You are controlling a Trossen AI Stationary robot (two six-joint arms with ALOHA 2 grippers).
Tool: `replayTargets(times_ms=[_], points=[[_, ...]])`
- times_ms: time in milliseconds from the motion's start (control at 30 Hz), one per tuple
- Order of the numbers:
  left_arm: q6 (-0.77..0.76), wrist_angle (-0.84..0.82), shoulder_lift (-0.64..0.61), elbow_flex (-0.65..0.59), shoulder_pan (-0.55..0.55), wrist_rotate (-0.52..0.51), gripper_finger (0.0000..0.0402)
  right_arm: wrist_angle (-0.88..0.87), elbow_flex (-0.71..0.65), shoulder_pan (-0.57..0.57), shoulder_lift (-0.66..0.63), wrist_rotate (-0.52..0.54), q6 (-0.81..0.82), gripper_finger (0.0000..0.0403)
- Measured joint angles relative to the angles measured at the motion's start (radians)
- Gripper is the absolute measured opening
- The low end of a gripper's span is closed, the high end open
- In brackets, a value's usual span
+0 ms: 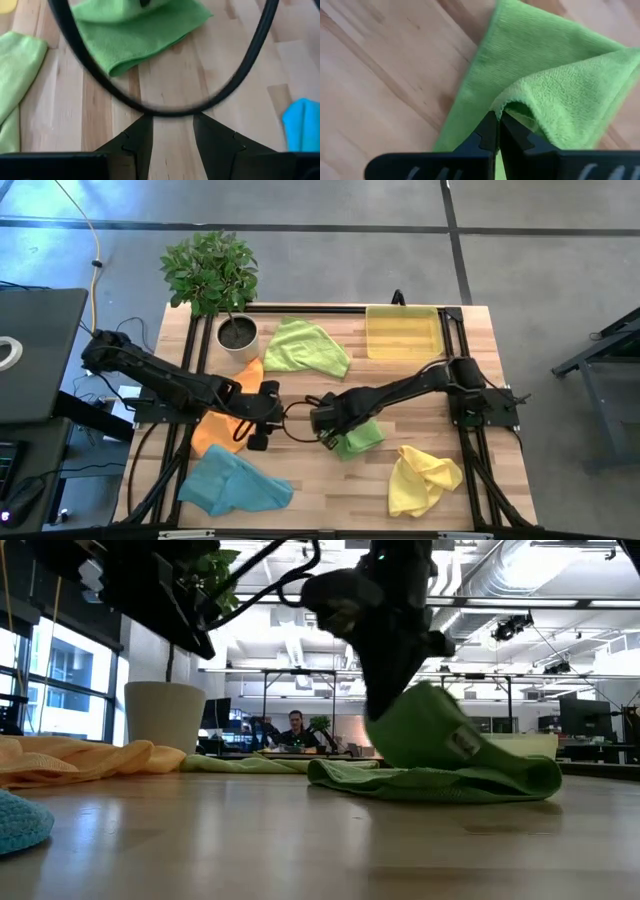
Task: Fold microfiber towels
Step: Fold the green microfiber towel, then put the green microfiber towel into the yellow bin
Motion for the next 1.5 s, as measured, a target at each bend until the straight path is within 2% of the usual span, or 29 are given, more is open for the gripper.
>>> replayTargets(times_ms=[267,367,533,633,800,1000,1133,1233,1400,1500], points=[[0.006,-0.02,-0.012,0.0,-0.022,-0.022,0.0129,0.05,0.0,0.009,0.045,0.0,-0.042,0.0008],[-0.008,-0.021,-0.012,0.0,-0.027,-0.023,0.0129,0.086,0.0,0.013,0.041,0.001,-0.056,0.0037],[-0.025,-0.026,-0.012,0.0,-0.027,-0.024,0.0129,0.064,0.027,0.013,0.007,0.003,-0.106,0.011],[-0.029,-0.024,-0.012,0.0,-0.027,-0.024,0.0129,-0.023,0.048,0.023,-0.019,0.049,-0.157,0.0136],[-0.038,0.007,-0.012,0.0,-0.027,-0.026,0.0129,-0.187,0.025,0.071,-0.039,0.181,-0.205,0.0143],[-0.044,0.052,-0.012,0.0,-0.027,-0.026,0.0129,-0.201,-0.13,0.107,-0.05,0.167,-0.12,0.0144],[-0.068,0.081,-0.011,0.0,-0.027,-0.026,0.0129,-0.157,-0.278,0.085,-0.129,0.149,-0.078,0.0144],[-0.091,0.08,-0.011,0.0,-0.027,-0.026,0.0129,-0.022,-0.432,0.051,-0.241,0.148,-0.041,0.0144],[-0.118,0.078,-0.011,0.0,-0.027,-0.023,0.0129,0.343,-0.668,-0.009,-0.445,0.129,-0.019,0.0144],[-0.12,0.078,-0.011,0.0,-0.027,-0.023,0.0129,0.481,-0.785,-0.05,-0.511,0.116,0.005,0.0144]])
